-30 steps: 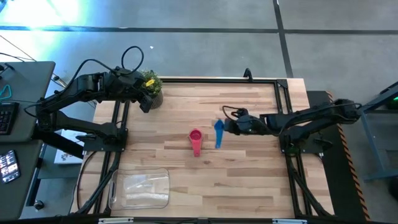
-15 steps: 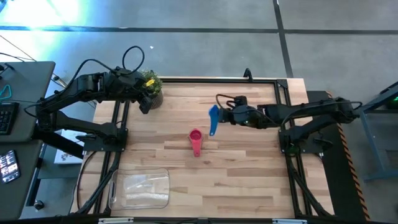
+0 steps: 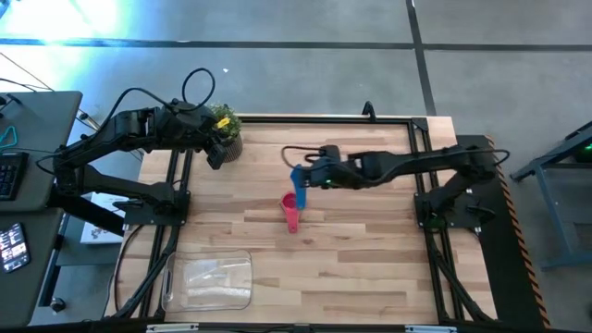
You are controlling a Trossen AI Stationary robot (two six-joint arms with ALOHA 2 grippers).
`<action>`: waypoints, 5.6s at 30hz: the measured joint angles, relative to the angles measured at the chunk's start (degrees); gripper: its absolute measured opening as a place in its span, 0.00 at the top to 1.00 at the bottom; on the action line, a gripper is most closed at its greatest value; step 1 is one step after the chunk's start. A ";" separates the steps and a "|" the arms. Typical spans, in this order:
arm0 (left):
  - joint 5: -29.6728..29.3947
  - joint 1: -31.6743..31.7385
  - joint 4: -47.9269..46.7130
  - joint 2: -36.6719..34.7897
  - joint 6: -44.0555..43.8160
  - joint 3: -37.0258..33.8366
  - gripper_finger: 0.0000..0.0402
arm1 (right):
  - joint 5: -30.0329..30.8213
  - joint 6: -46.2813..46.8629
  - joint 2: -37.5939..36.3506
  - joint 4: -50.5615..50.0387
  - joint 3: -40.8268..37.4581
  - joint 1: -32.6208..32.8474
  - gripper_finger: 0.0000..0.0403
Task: Nest measuring cups in basket
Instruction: Stack the blue measuring cup on the red measuring cup, then put the stacked measuring cups into the transparent bin
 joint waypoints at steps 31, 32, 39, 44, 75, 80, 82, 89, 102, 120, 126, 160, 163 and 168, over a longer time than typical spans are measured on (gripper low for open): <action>0.67 -0.01 -0.89 0.00 -0.02 0.00 0.74 | -10.85 9.35 18.49 -3.87 6.41 0.09 1.00; 0.67 -0.01 -1.19 -0.02 -0.02 0.00 0.74 | -10.87 9.05 18.50 -3.77 6.41 -0.08 1.00; 0.67 -0.01 -2.88 0.00 0.00 0.00 0.74 | -12.68 8.91 19.52 -3.31 6.41 -0.76 1.00; 0.67 0.00 -3.25 -0.02 1.32 0.00 0.74 | -12.54 8.95 20.10 -3.06 6.41 -0.76 1.00; 0.67 0.00 -3.23 -1.03 1.51 0.00 0.74 | -12.68 4.90 20.05 -6.11 10.17 -0.61 0.78; 0.67 -0.01 -3.24 -2.63 1.51 0.00 0.74 | -11.54 -1.24 20.03 -12.18 15.84 -0.61 0.78; 0.67 -0.03 -3.22 -3.41 1.94 0.00 0.74 | -9.41 -4.79 20.05 -14.74 19.08 -0.61 0.78; 0.67 -0.03 -3.21 -5.43 4.42 0.00 0.74 | -3.31 -22.33 19.99 -24.65 30.68 -1.44 0.78; 0.67 -0.04 -3.19 -6.54 4.37 0.00 0.74 | 1.09 -35.82 19.97 -45.37 46.64 -5.94 0.78; 0.68 -0.06 -3.15 -6.69 -2.79 0.00 0.74 | 7.70 -43.07 1.11 -48.93 29.45 -10.37 0.78; 0.67 -0.05 -3.15 -6.71 -4.71 0.00 0.74 | 4.07 -36.76 -13.18 -39.21 10.19 -11.54 0.78; 0.67 -0.05 -3.21 -6.69 -4.57 0.00 0.74 | -9.98 5.15 -32.37 -8.34 -32.67 1.71 0.78; 0.67 -0.06 -3.22 -6.73 -4.55 0.00 0.74 | -9.99 4.52 -31.07 -3.73 -33.03 2.55 0.76; 0.67 -0.05 -3.21 -6.73 -4.55 0.00 0.74 | -9.82 2.95 -29.47 0.05 -33.04 3.34 0.68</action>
